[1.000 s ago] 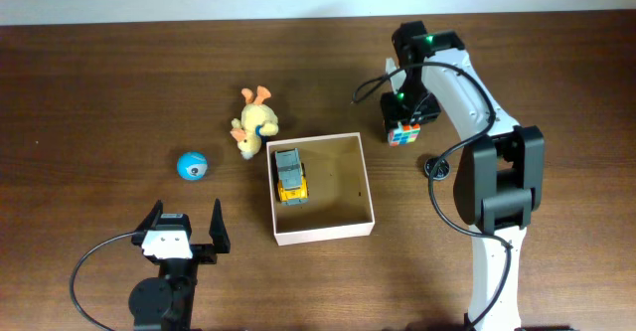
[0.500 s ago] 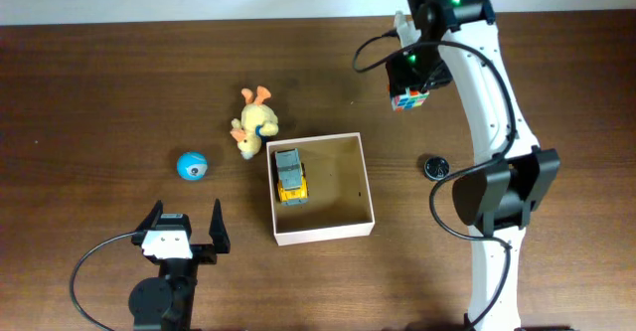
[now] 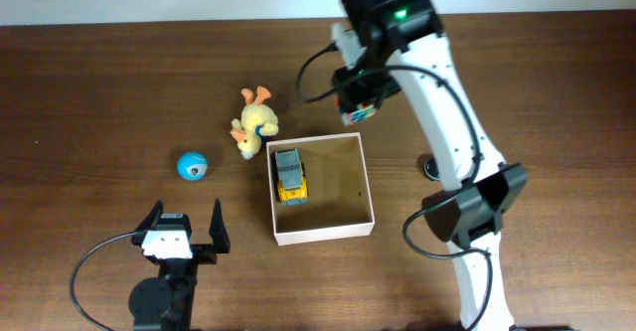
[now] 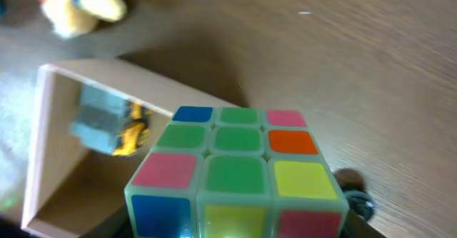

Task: Pack container
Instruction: 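Carry the cube with the right gripper into the box beside the truck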

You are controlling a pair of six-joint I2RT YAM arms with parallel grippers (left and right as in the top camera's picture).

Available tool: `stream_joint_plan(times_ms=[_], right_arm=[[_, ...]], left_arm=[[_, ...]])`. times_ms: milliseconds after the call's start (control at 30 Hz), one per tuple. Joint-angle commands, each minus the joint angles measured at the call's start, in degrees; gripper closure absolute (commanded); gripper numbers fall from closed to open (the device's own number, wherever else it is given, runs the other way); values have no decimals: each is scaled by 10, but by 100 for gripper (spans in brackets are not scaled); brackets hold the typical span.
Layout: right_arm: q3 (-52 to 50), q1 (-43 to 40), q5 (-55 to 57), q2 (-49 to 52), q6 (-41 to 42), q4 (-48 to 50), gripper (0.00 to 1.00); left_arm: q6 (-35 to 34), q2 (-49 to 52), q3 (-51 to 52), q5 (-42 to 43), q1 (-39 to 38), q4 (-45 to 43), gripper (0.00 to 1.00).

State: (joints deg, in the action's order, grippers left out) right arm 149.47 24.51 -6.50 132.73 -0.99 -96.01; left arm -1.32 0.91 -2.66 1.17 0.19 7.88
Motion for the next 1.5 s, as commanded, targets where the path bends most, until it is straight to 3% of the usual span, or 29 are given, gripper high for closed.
stream_joint_plan(times_ms=[0, 233, 1033, 1467], right_arm=[[13, 30, -8, 0, 6, -2, 45], [-10, 63, -2, 0, 15, -13, 45], [-185, 63, -2, 0, 34, -9, 45], [-219, 63, -1, 0, 93, 57, 46]], left_arm=[[-3, -2, 6, 8, 4, -2, 1], [-3, -2, 6, 8, 4, -2, 1], [-3, -2, 6, 8, 4, -2, 1], [-3, -2, 6, 8, 4, -2, 1]])
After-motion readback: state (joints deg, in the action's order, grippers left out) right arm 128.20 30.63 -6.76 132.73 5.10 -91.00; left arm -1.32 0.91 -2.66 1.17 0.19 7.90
